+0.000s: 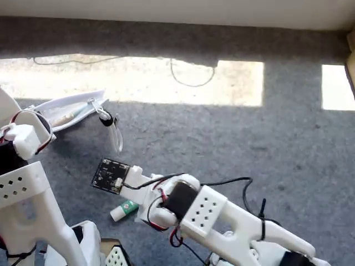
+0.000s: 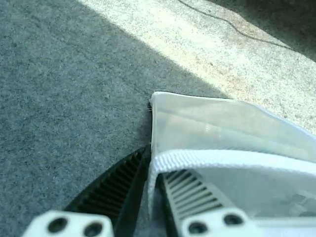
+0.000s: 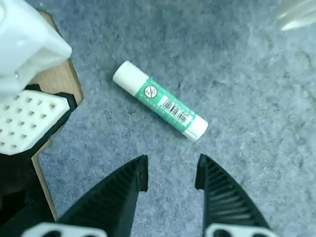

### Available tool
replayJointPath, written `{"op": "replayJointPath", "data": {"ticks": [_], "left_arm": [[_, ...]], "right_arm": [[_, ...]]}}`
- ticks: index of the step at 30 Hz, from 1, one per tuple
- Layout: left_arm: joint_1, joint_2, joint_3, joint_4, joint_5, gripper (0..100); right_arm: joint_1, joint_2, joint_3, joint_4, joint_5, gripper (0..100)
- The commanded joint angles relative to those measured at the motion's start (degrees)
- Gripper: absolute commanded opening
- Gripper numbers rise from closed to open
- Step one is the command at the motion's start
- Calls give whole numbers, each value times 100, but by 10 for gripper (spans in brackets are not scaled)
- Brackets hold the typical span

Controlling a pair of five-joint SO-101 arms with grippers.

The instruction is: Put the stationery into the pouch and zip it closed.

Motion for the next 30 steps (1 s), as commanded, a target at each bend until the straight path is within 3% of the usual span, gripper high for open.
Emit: {"op": "replayJointPath", "data": {"ticks": [1, 9, 30], "left_arm": [[-66, -171, -75, -132, -18, 7], [-57, -171, -66, -132, -18, 7], [-57, -171, -57, -88, -35, 7]], "right_arm": [[-163, 655, -523, -215, 79, 234], [-277, 1771, -840, -251, 888, 264], [-330, 3231, -840, -1710, 949, 264]]}}
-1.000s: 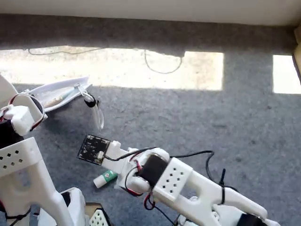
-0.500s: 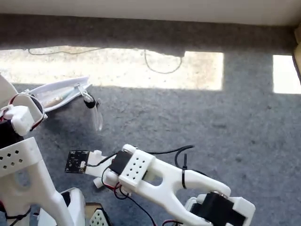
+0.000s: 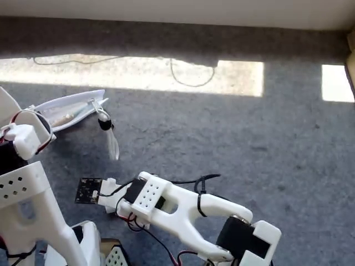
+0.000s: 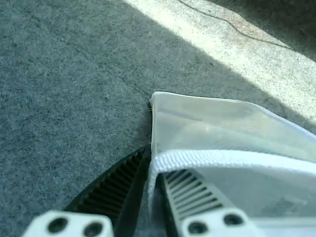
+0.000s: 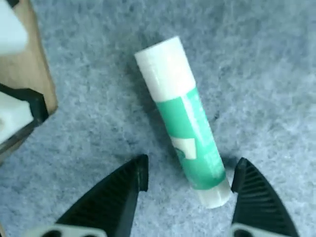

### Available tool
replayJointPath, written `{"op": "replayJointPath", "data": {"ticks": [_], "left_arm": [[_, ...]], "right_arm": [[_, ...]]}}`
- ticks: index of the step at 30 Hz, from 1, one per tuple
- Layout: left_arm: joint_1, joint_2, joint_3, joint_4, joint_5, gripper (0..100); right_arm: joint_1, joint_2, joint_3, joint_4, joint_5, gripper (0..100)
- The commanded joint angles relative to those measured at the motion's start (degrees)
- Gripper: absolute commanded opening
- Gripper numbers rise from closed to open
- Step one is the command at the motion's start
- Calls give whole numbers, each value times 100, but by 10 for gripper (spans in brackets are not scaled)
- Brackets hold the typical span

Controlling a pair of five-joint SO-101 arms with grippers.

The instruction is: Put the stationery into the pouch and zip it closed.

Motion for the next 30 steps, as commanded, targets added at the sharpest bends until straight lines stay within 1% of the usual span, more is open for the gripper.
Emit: {"op": "replayJointPath", "data": {"ticks": [1, 5, 6, 11, 14, 18, 24, 30], "left_arm": [[-57, -171, -57, -88, -35, 7], [-57, -171, -57, -88, -35, 7], [-57, -171, -57, -88, -35, 7], [-57, -171, -57, -88, -35, 7], [-57, -171, -57, -88, -35, 7], [-57, -171, -57, -79, -35, 7], [-57, -171, -48, -79, -35, 7], [-57, -163, -48, -79, -35, 7]], "right_arm": [[-48, -4, -303, -171, 70, 263], [-40, 40, -303, -171, 70, 259], [-40, 48, -303, -171, 70, 245], [-31, 48, -303, -295, 70, 89], [-31, 31, -295, -286, 70, 30], [215, 4, -259, -198, 70, 19], [760, -84, -312, 462, 70, 19], [1235, -1024, -242, 497, 70, 19]]}}
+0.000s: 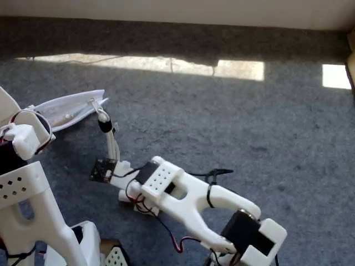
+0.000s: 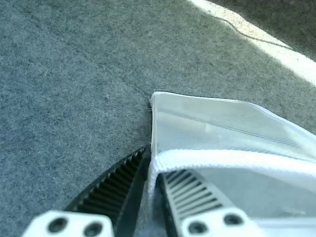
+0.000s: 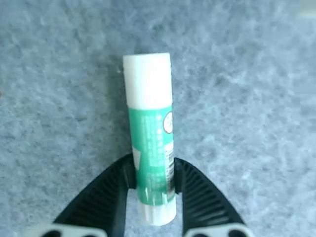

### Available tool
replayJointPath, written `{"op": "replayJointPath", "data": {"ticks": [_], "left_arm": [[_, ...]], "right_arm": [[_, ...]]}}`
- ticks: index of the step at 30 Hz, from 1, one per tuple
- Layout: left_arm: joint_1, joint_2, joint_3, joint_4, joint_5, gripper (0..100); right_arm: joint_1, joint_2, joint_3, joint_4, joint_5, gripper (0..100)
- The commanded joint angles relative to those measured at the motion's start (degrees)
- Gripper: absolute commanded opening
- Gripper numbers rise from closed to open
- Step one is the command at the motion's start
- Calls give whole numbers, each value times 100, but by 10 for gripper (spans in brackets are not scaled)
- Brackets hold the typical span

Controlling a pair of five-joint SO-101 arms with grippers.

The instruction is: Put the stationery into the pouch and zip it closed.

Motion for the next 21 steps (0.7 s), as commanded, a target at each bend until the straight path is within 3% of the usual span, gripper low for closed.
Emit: {"op": "replayJointPath", "data": {"ticks": [1, 12, 17, 21], "left_arm": [[-57, -163, -48, -79, -35, 7], [-48, -163, -48, -79, -35, 7], [-48, -163, -48, -79, -35, 7], [-48, -163, -48, -79, -35, 7]], "right_arm": [[374, -857, -110, 136, 53, 19], [1877, -875, -57, 374, 70, 19], [2475, -338, -101, 365, 774, 19], [2677, 215, -532, 382, 800, 19]]}}
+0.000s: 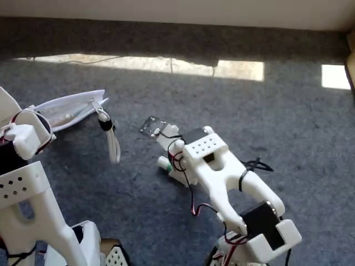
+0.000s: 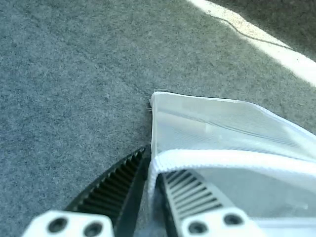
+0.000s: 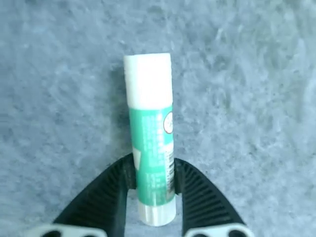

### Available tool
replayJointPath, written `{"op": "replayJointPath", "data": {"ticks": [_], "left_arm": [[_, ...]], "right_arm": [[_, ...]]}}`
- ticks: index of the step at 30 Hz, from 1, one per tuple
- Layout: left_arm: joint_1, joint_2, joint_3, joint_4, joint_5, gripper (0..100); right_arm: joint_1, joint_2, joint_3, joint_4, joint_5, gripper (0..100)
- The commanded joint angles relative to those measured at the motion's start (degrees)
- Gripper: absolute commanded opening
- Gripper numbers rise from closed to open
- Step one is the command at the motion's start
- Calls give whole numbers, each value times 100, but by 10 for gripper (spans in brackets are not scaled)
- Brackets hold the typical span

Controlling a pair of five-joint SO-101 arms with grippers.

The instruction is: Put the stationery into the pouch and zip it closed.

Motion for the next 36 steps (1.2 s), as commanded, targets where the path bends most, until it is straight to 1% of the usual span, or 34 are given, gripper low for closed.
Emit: {"op": "replayJointPath", "data": {"ticks": [1, 4, 10, 12, 15, 17, 22, 26, 30, 36], "left_arm": [[-48, -163, -48, -79, -35, 7], [-48, -163, -48, -79, -35, 7], [-48, -145, -48, -97, -35, 7], [-48, -145, -48, -97, -35, 7], [-48, -136, -48, -114, -44, 7], [-48, -136, -48, -114, -44, 7], [-48, -136, -48, -114, -44, 7], [-48, -136, -48, -123, -44, 7], [-48, -163, 75, -202, -44, 8], [-48, -171, 180, -325, -44, 8]], "right_arm": [[224, 259, -585, 66, 114, 21], [233, 567, -927, 127, 114, 24], [189, 646, -1552, 1042, 70, 29], [136, 646, -1719, 1235, -290, 63], [13, 646, -1851, 1376, -738, 141], [-84, 646, -1842, 1376, -756, 168], [-224, 646, -1824, 1376, -774, 173], [-286, 646, -1859, 1297, -791, 173], [-453, 681, -1824, 549, -1301, 173], [-593, 699, -1824, -40, -1371, 170]]}}
